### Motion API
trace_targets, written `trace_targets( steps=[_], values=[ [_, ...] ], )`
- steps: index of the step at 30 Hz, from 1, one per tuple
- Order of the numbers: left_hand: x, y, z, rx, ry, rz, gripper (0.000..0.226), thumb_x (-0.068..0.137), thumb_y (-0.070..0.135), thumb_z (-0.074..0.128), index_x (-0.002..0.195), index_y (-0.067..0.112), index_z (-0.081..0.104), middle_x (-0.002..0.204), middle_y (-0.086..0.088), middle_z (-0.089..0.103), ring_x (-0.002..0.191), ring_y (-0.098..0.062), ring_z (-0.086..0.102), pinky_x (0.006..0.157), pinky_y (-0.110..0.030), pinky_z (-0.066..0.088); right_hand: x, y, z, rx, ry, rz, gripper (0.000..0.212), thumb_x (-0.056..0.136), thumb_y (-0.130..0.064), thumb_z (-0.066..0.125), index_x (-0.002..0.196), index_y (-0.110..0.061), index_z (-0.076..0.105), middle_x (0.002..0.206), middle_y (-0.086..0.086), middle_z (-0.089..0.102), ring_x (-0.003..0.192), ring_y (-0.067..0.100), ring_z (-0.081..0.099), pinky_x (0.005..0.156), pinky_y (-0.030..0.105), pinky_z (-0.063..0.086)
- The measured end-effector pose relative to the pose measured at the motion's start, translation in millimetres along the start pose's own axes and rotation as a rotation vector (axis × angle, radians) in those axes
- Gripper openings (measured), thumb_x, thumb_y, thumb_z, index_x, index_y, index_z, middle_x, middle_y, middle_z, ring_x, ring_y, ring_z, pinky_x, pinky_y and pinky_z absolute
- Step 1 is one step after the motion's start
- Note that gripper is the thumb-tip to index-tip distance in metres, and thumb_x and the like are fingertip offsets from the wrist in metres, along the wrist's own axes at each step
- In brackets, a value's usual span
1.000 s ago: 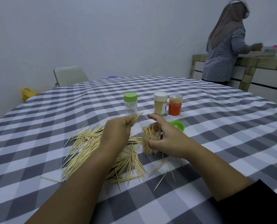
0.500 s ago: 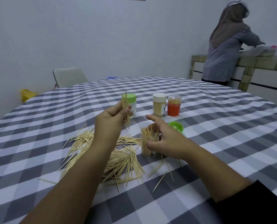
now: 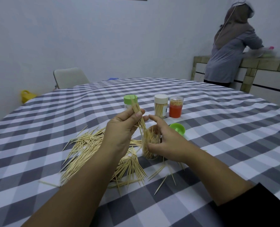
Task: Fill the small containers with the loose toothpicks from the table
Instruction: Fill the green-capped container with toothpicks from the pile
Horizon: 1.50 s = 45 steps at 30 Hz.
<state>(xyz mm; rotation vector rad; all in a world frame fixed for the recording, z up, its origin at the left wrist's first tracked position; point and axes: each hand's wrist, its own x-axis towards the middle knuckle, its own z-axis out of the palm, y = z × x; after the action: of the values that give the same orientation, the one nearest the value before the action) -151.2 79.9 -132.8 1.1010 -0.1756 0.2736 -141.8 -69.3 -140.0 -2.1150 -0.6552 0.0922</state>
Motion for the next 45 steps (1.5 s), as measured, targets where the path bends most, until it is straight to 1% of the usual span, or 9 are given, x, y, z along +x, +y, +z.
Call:
trace_targets(
  steps=[10, 19, 22, 28, 31, 33, 37, 41, 45],
  values=[
    [-2, -2, 4, -0.047, 0.027, 0.0, 0.021, 0.082, 0.001, 0.058, 0.101, 0.006, 0.067, 0.088, -0.003, 0.074, 0.083, -0.017, 0.07, 0.081, -0.023, 0.057, 3, 4, 3, 0.024, 0.014, -0.029, 0.08, 0.079, -0.022, 0.066, 0.143, -0.038, 0.021, 0.103, -0.002, 0.057, 0.086, 0.018, 0.064, 0.08, 0.042, 0.055],
    [0, -2, 4, -0.139, 0.075, 0.008, 0.025, 0.081, 0.002, 0.059, 0.106, 0.001, 0.064, 0.087, -0.006, 0.072, 0.08, -0.017, 0.071, 0.079, -0.025, 0.057, 2, 4, 3, 0.001, 0.007, -0.026, 0.085, 0.081, -0.023, 0.067, 0.145, -0.039, 0.014, 0.108, -0.005, 0.055, 0.095, 0.014, 0.062, 0.088, 0.039, 0.053],
    [0, 0, 5, -0.161, 0.076, 0.012, 0.02, 0.083, 0.002, 0.058, 0.101, 0.003, 0.066, 0.085, -0.004, 0.072, 0.08, -0.017, 0.071, 0.08, -0.025, 0.057, 1, 3, 3, -0.01, 0.01, -0.019, 0.085, 0.082, -0.024, 0.067, 0.146, -0.039, 0.013, 0.11, -0.005, 0.053, 0.096, 0.013, 0.062, 0.088, 0.038, 0.053],
    [0, -1, 5, -0.178, 0.073, 0.015, 0.026, 0.081, 0.002, 0.059, 0.107, 0.001, 0.064, 0.088, -0.005, 0.071, 0.082, -0.017, 0.07, 0.08, -0.025, 0.057, 1, 3, 4, -0.009, 0.004, -0.029, 0.082, 0.083, -0.025, 0.066, 0.145, -0.04, 0.014, 0.11, -0.007, 0.052, 0.094, 0.014, 0.063, 0.086, 0.038, 0.054],
    [-1, -8, 3, -0.031, 0.064, -0.023, 0.023, 0.083, 0.002, 0.06, 0.105, 0.005, 0.067, 0.089, -0.007, 0.073, 0.089, -0.019, 0.069, 0.086, -0.029, 0.056, 2, 4, 5, 0.018, -0.004, -0.046, 0.079, 0.083, -0.021, 0.066, 0.142, -0.041, 0.018, 0.105, -0.006, 0.055, 0.09, 0.015, 0.064, 0.081, 0.038, 0.056],
    [-3, -13, 2, 0.124, 0.042, -0.04, 0.021, 0.085, 0.004, 0.061, 0.104, 0.008, 0.069, 0.088, -0.01, 0.073, 0.091, -0.02, 0.068, 0.083, -0.032, 0.055, 2, 4, 4, 0.025, -0.003, -0.055, 0.08, 0.081, -0.018, 0.067, 0.14, -0.043, 0.019, 0.106, -0.006, 0.055, 0.088, 0.015, 0.065, 0.08, 0.039, 0.056],
    [-5, -14, 2, 0.29, 0.016, -0.023, 0.02, 0.086, 0.006, 0.063, 0.102, 0.013, 0.072, 0.096, -0.002, 0.075, 0.095, -0.009, 0.069, 0.071, -0.018, 0.054, 2, 5, 4, 0.017, -0.005, -0.045, 0.083, 0.081, -0.017, 0.067, 0.142, -0.041, 0.016, 0.109, -0.005, 0.056, 0.087, 0.015, 0.066, 0.079, 0.039, 0.056],
    [-8, -13, 2, 0.408, -0.062, -0.085, 0.02, 0.086, 0.003, 0.063, 0.098, 0.016, 0.073, 0.09, -0.002, 0.075, 0.089, -0.013, 0.071, 0.071, -0.022, 0.055, 3, 7, 4, 0.031, 0.001, -0.049, 0.087, 0.077, -0.022, 0.067, 0.145, -0.04, 0.016, 0.113, -0.006, 0.057, 0.085, 0.014, 0.066, 0.078, 0.043, 0.056],
    [-7, -8, 0, 0.463, -0.126, -0.159, 0.022, 0.085, 0.003, 0.065, 0.1, 0.017, 0.071, 0.089, -0.001, 0.075, 0.086, -0.012, 0.071, 0.069, -0.02, 0.054, 2, 6, 2, 0.026, 0.0, -0.042, 0.09, 0.08, -0.017, 0.067, 0.146, -0.039, 0.01, 0.123, -0.007, 0.051, 0.09, 0.011, 0.065, 0.081, 0.036, 0.056]
  ],
)
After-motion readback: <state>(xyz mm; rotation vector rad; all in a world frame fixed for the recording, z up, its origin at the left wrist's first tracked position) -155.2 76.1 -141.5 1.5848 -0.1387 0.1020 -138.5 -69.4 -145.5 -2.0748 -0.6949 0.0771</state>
